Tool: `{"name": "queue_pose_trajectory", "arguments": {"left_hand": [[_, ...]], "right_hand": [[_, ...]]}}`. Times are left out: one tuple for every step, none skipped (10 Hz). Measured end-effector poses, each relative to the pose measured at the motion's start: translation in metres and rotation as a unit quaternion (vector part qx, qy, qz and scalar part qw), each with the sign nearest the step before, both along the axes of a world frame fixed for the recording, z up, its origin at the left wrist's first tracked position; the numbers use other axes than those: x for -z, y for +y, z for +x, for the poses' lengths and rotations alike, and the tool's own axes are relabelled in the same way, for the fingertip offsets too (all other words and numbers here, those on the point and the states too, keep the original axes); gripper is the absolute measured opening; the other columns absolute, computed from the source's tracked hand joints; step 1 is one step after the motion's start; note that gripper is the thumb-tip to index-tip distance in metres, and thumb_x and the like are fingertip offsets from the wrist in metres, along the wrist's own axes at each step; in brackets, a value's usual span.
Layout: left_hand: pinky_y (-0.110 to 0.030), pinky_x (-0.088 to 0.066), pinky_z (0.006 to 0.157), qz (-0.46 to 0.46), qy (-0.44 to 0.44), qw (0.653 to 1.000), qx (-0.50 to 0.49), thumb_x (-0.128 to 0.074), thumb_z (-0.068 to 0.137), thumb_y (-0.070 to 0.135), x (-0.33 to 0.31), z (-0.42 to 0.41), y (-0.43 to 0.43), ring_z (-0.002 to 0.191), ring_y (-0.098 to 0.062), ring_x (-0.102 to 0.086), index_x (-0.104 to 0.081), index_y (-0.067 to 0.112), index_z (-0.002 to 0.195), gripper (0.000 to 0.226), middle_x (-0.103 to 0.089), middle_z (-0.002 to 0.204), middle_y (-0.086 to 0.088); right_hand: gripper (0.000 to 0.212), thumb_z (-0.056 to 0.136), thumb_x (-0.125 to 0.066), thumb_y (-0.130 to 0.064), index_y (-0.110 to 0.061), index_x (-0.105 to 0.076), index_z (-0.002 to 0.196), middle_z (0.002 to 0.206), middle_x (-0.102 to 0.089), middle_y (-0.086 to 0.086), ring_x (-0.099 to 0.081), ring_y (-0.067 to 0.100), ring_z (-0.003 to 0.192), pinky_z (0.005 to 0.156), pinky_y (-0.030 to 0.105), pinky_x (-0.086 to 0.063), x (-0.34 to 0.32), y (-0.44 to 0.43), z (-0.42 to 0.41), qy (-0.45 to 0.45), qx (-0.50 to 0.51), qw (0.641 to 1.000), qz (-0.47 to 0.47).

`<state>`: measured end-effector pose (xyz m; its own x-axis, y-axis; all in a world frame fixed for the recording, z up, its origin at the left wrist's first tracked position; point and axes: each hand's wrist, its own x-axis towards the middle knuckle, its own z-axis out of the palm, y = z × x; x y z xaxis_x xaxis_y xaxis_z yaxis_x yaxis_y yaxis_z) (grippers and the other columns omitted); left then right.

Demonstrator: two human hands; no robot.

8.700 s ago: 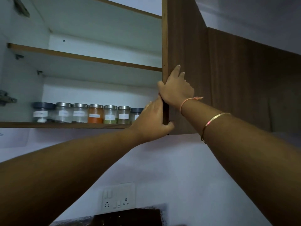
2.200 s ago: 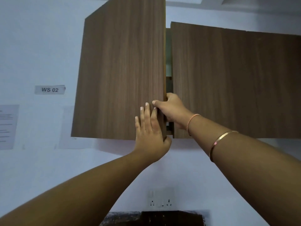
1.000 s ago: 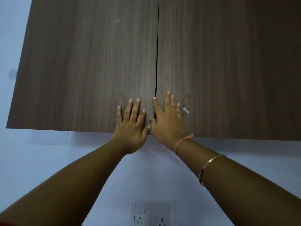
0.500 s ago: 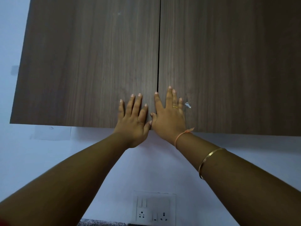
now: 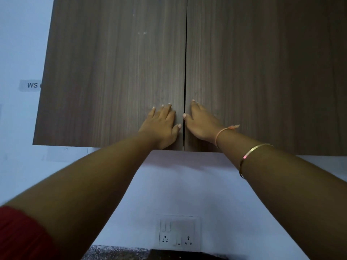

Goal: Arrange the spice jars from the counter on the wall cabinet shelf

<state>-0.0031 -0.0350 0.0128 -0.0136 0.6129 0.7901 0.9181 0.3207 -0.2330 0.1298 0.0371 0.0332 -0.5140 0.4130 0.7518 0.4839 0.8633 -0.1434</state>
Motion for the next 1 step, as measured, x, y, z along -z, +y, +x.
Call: {"name": "queue_pose_trajectory", "arguments": {"left_hand": [[-0.040, 0.007, 0.117, 0.010, -0.008, 1.000, -0.004, -0.020, 0.101, 0.040, -0.0129, 0.0078, -0.0041, 0.146, -0.026, 0.011, 0.000, 0.005, 0.150, 0.063, 0.007, 0.159, -0.014]], "right_hand": [[0.059, 0.101, -0.030, -0.032, -0.004, -0.014, 0.151, 0.159, -0.015, 0.014, -0.011, 0.029, 0.148, 0.118, 0.044, -0.013, -0.0081, -0.0098, 0.0038, 0.028, 0.036, 0.998, 0.052]]}}
